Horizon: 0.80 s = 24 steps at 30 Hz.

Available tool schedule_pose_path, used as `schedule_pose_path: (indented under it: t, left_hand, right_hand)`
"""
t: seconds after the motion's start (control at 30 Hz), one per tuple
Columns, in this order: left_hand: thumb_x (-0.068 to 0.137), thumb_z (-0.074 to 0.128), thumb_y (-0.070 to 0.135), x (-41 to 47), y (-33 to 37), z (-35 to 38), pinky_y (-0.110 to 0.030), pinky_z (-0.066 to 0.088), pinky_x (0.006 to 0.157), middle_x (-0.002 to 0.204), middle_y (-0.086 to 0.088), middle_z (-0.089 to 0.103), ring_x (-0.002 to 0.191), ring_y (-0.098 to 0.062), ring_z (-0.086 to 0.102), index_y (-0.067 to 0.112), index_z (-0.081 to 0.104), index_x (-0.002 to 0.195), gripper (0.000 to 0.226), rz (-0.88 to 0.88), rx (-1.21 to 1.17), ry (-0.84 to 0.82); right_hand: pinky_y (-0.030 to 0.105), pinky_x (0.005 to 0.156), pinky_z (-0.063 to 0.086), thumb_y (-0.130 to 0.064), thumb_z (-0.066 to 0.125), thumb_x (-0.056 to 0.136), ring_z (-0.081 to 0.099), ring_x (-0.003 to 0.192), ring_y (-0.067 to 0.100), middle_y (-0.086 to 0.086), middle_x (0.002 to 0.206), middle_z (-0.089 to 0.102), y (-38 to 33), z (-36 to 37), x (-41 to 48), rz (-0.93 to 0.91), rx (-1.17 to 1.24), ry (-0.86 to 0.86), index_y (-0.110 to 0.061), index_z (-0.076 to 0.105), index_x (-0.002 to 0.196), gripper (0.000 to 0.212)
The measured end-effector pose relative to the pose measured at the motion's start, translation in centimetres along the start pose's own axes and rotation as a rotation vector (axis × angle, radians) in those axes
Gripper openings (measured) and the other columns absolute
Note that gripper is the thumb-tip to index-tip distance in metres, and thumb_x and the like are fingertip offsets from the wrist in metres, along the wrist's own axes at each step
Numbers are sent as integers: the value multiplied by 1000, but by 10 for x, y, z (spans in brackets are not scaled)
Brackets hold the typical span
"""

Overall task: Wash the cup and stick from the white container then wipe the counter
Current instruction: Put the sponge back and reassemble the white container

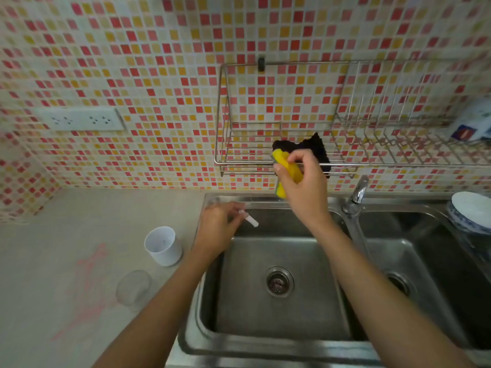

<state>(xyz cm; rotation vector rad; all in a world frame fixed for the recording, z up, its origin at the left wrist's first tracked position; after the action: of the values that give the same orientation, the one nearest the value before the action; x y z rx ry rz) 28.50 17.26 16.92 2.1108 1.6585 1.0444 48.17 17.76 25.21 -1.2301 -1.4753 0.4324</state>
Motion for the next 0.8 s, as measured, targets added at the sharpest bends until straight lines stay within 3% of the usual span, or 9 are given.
schedule_pose_path:
  t: [0.17,0.3,0.33,0.43,0.47,0.53,0.6,0.7,0.8]
  left_hand:
    - [86,71,29,16,-26,-42,-15,47,74,88,3,73,79,-7,65,17,73,98,17,-79,-47,11]
    - [86,71,29,17,-52,-68,-15,48,75,89,5,72,80,-5,64,19,72,98,15,-114,-50,19]
    - [86,71,29,17,-59,-74,-20,50,78,88,6,72,80,-5,65,20,72,98,15,-122,-58,26]
    - [86,72,30,17,-80,-89,-25,54,78,86,7,72,79,-4,65,21,73,97,15,-136,-70,34]
    - [86,71,31,17,-86,-93,-26,54,78,86,7,72,79,-4,65,21,73,97,15,-143,-69,31]
    - [86,71,31,16,-99,-102,-25,54,78,87,6,72,78,-3,63,20,73,98,17,-162,-59,30]
    - [86,71,32,15,-112,-114,-24,53,79,89,5,72,77,-3,62,19,73,99,18,-163,-33,34]
    - [85,71,35,10,-134,-132,-31,52,84,88,1,75,75,-7,65,17,75,98,22,-97,111,28]
    - [86,69,38,-5,-174,-132,-44,51,87,85,1,76,78,-13,69,19,75,97,22,-132,193,-21]
  right_hand:
    - [10,66,33,-29,65,89,51,91,12,4,107,56,-11,57,80,47,-177,-11,-17,53,97,18]
    - [28,83,41,-26,58,94,52,108,27,15,121,51,22,109,107,228,-453,-256,-1,57,112,31]
    - [33,86,43,-26,56,95,54,105,29,17,119,53,26,118,109,247,-516,-313,1,58,109,30]
    - [35,72,46,-17,47,97,50,64,21,9,72,54,33,133,111,231,-648,-432,-4,53,66,34]
    - [35,71,49,-13,44,97,51,62,22,10,70,57,33,133,110,228,-682,-450,-3,57,67,34]
    - [33,65,49,-10,41,95,58,70,26,14,81,65,31,132,105,221,-727,-434,-1,65,81,29]
    - [33,62,49,-10,40,94,63,80,30,13,88,64,18,123,98,155,-762,-265,-5,64,85,26]
    - [40,99,47,-10,44,96,51,124,31,14,134,55,-23,120,54,-161,-659,39,-4,61,121,31]
    - [40,115,29,-9,43,97,33,141,24,9,153,35,-36,149,-18,-347,-426,30,-3,46,139,43]
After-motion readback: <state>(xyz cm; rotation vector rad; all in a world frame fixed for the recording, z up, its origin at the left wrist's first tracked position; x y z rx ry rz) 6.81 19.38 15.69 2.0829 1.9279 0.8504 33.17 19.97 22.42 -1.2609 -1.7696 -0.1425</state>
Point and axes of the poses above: each hand's wrist, its own x-axis towards the middle knuckle, its own z-axis out of the palm, y = z × x, the point moved 8 cm from there along x, towards the middle knuckle
